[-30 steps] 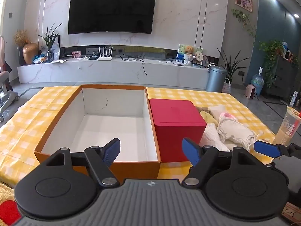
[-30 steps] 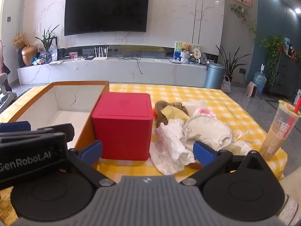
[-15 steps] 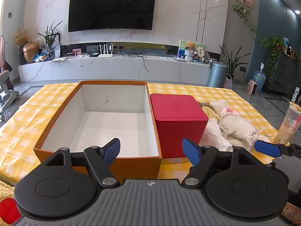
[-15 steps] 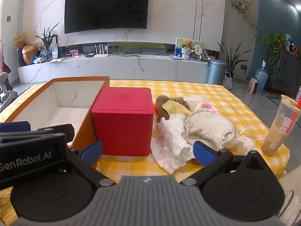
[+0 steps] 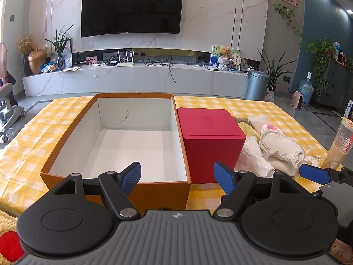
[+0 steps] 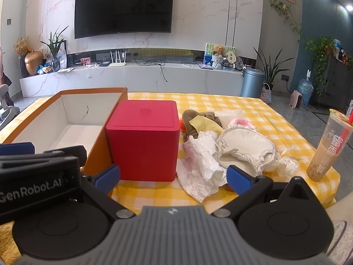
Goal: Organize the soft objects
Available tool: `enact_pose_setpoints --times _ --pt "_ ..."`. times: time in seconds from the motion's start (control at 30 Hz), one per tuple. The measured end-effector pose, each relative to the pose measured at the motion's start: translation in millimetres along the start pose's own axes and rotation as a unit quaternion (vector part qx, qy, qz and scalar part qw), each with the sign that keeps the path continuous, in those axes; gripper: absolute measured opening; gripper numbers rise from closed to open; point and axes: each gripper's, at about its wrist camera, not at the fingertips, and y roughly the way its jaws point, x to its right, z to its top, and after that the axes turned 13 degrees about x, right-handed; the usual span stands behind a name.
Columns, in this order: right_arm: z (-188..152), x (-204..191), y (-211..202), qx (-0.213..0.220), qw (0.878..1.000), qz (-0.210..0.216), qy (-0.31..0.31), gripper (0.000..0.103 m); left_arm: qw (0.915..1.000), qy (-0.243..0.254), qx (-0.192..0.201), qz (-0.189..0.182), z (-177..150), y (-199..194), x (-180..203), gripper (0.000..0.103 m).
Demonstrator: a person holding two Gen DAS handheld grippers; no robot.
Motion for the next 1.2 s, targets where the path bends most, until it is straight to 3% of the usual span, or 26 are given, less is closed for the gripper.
enact_pose_setpoints --times 1.2 --pt "-4.3 2.0 1.7 -0.011 1.0 0.006 -0.008 0.1 0.9992 0.023 -0.003 0.034 -2.9 -4.0 10.2 0.088"
